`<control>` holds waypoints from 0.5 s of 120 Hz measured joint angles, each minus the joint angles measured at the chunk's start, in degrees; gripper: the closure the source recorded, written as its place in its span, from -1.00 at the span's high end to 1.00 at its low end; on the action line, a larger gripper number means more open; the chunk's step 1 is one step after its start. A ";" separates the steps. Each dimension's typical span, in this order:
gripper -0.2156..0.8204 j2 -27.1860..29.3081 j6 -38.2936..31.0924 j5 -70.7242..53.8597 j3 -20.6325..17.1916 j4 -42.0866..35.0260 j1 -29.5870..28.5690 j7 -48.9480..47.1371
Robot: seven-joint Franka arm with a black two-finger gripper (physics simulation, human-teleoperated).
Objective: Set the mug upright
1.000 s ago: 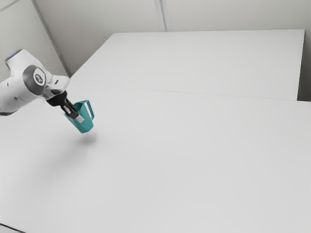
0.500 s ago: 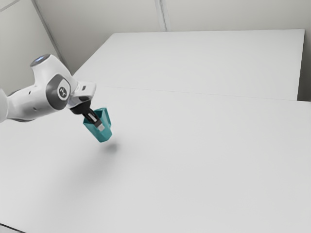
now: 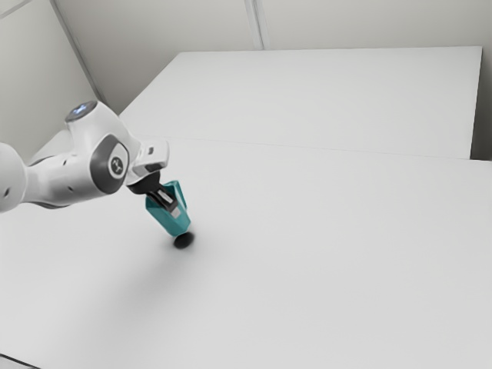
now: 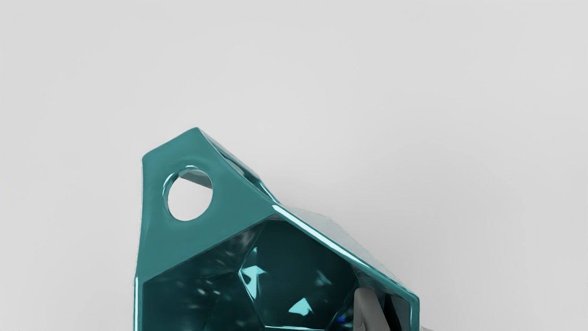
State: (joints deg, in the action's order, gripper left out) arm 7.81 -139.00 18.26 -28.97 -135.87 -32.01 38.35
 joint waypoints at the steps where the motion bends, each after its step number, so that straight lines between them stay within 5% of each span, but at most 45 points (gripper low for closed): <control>1: -0.93 -0.01 -0.09 0.00 -0.07 -0.04 0.01 -0.11; 60: -0.93 -4.38 -4.45 -1.77 -2.42 -0.45 0.74 -4.57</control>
State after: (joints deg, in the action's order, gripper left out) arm 3.43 -143.46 16.49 -31.39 -136.32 -31.27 33.78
